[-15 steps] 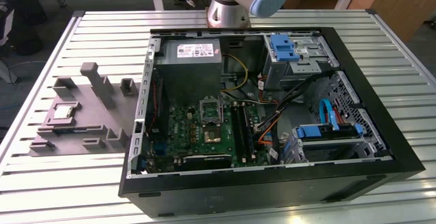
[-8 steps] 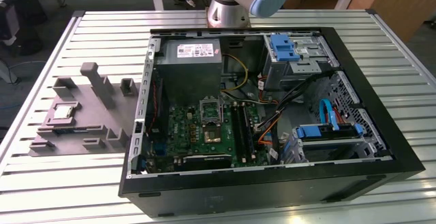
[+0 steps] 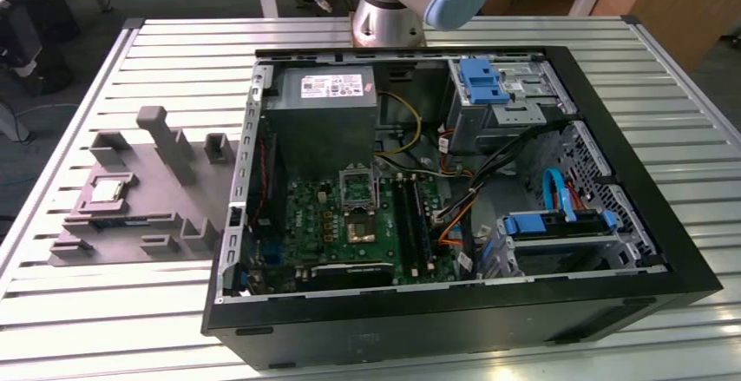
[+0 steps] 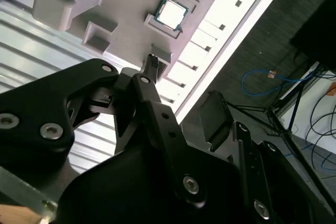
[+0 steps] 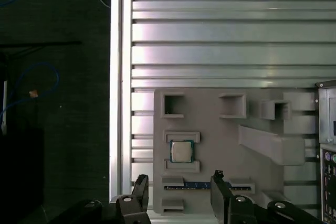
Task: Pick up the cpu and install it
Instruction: 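Pick up the cpu and move it towards the insertion slot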
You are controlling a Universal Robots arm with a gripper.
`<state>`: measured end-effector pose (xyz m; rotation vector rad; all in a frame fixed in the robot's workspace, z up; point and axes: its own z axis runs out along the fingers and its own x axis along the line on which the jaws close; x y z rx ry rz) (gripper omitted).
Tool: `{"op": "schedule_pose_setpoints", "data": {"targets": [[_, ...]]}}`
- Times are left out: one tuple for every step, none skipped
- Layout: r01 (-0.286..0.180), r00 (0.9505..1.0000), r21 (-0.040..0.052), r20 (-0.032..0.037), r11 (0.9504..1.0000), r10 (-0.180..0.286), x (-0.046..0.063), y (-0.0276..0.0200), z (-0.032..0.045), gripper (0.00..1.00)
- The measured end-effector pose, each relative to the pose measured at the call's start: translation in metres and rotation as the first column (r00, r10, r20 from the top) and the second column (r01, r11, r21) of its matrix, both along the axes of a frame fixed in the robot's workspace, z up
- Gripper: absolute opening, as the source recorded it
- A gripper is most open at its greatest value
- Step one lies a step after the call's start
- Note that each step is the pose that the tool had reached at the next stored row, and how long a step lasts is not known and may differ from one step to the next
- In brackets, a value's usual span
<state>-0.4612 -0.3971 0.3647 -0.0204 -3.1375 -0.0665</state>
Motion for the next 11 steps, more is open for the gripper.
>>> {"op": "schedule_pose_setpoints", "data": {"targets": [[-0.012, 0.9999, 0.0, -0.0015, 0.9999, 0.012, 0.0, 0.0001, -0.0007, 0.59], [-0.023, 0.9997, -0.0001, -0.0022, 0.9997, 0.023, 0.0, 0.0001, -0.0014, 0.59], [-0.026, 0.9997, -0.0001, -0.0024, 0.9997, 0.026, 0.0, 0.0, -0.0016, 0.59], [-0.026, 0.9997, -0.0001, -0.0025, 0.9997, 0.026, 0.0, 0.0, -0.0016, 0.59], [-0.026, 0.9996, -0.0003, -0.0025, 0.9997, 0.026, 0.0, -0.0001, -0.0016, 0.59], [-0.026, 0.9996, -0.0006, -0.0025, 0.9997, 0.026, 0.0, -0.0001, -0.0016, 0.59], [-0.026, 0.9996, -0.0006, -0.0024, 0.9997, 0.026, 0.0, -0.0001, -0.0017, 0.59], [-0.026, 0.9997, -0.0007, -0.0024, 0.9997, 0.026, 0.0, -0.0001, -0.0018, 0.59], [-0.026, 0.9997, -0.0006, -0.0024, 0.9997, 0.026, 0.0, -0.0001, -0.002, 0.59], [-0.026, 0.9997, -0.0007, -0.0024, 0.9997, 0.026, 0.0, -0.0001, -0.0022, 0.59], [-0.026, 0.9997, -0.0006, -0.0023, 0.9997, 0.026, 0.0, -0.0001, -0.0024, 0.59]]}}
